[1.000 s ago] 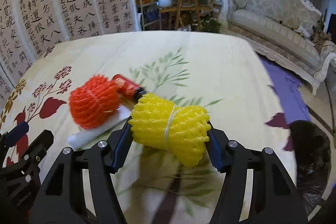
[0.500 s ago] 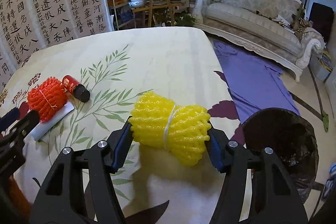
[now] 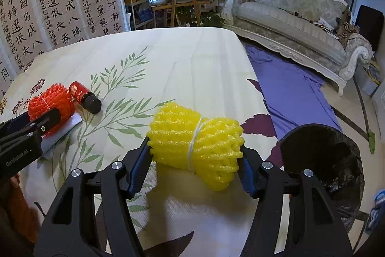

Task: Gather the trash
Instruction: 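Grasp the red foam net with the left tool while the right tool grasps the yellow net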

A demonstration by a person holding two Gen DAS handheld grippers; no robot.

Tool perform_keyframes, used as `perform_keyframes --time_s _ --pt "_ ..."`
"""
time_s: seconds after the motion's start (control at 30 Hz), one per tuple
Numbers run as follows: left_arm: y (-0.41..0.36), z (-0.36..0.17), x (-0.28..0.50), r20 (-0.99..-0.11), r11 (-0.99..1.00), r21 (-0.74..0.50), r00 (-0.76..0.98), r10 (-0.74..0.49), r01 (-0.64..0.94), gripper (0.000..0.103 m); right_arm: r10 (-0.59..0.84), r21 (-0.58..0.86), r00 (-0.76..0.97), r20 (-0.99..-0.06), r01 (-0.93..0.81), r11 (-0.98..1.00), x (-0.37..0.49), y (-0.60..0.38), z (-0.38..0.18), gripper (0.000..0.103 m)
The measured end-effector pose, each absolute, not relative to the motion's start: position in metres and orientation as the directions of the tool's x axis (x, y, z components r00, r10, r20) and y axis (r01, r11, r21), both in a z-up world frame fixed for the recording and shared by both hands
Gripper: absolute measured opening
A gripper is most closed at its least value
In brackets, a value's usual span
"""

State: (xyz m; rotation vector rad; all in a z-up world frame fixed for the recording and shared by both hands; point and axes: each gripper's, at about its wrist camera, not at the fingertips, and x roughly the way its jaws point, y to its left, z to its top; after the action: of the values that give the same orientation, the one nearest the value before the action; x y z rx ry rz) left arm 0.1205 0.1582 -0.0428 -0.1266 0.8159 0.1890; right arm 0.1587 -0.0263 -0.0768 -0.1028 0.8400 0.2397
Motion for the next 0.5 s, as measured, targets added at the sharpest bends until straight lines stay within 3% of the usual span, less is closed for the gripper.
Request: perform_keyframes --time_s 0.2,0.5 --pt "0.1548 -0.0463 0.1228 -0.743 0.981 -0.041 0.662 0.098 -0.191 0.048 0.170 0.012 0.615 -0.770 -0.252 0.968 0.1633 -0.0279 -0.0817 0.061" --pt "0.1576 -0.0440 0.1220 -0.736 0.980 -0.061 0.672 0.084 -0.189 0.042 0.161 0.001 0.615 -0.772 -0.252 0.968 0.1633 -0.0301 -0.0821 0.061"
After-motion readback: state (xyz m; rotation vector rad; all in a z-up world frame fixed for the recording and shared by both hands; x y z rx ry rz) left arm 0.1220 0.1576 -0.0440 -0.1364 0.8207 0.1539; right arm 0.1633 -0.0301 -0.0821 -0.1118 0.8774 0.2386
